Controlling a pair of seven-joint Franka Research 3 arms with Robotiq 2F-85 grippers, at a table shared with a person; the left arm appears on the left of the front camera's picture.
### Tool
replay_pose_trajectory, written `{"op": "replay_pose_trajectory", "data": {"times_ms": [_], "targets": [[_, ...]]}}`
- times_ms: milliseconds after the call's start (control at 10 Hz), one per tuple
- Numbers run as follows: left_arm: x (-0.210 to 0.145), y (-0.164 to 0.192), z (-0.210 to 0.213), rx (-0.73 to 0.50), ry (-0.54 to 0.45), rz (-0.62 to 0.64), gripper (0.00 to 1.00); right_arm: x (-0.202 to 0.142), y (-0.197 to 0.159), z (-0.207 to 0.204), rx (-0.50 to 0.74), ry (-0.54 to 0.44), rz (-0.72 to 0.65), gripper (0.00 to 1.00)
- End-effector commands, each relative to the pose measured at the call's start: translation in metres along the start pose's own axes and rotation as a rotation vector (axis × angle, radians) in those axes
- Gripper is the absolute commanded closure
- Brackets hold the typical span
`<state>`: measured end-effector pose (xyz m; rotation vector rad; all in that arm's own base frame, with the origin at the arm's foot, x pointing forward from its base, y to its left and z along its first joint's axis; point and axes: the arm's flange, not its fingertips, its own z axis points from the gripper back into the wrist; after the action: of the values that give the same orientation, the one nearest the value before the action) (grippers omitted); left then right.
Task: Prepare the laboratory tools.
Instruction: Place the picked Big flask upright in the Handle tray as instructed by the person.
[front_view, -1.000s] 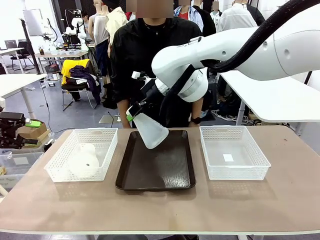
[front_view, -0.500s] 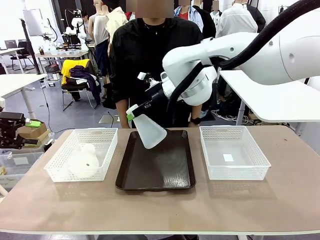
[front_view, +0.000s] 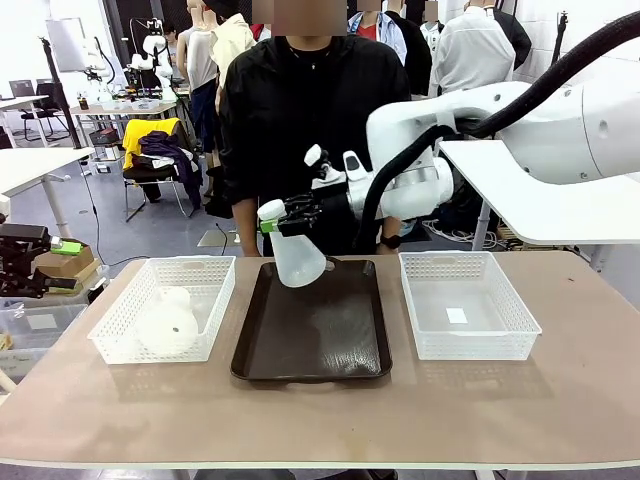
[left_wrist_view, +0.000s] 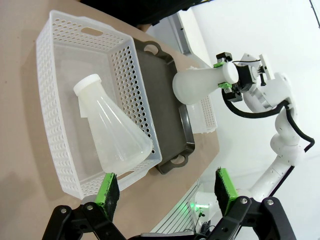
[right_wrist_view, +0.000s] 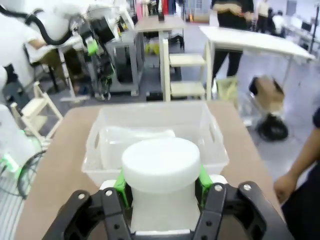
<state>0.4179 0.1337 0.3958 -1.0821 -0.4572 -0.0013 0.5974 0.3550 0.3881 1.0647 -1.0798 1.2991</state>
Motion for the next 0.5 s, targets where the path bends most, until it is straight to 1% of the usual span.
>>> {"op": "replay_pose_trajectory", "data": {"times_ms": [0,100,300,400], "targets": [[0.0,-0.001,0.001,-0.005,-0.006,0.005,0.0,-0.027,0.005,0.022,0.039,-0.193,-0.039,1.0],[0.0,-0.001,0.001,-0.005,-0.006,0.005,0.0,-0.036,-0.001,0.027,0.014,-0.24,-0.047,1.0],[0.0,-0.001,0.001,-0.005,-0.006,0.005,0.0,-0.053,-0.005,0.034,0.004,-0.291,-0.08,1.0],[0.0,-0.001,0.001,-0.005,-0.006,0.005,0.0,-0.063,-0.008,0.036,-0.008,-0.292,-0.101,1.0]]}}
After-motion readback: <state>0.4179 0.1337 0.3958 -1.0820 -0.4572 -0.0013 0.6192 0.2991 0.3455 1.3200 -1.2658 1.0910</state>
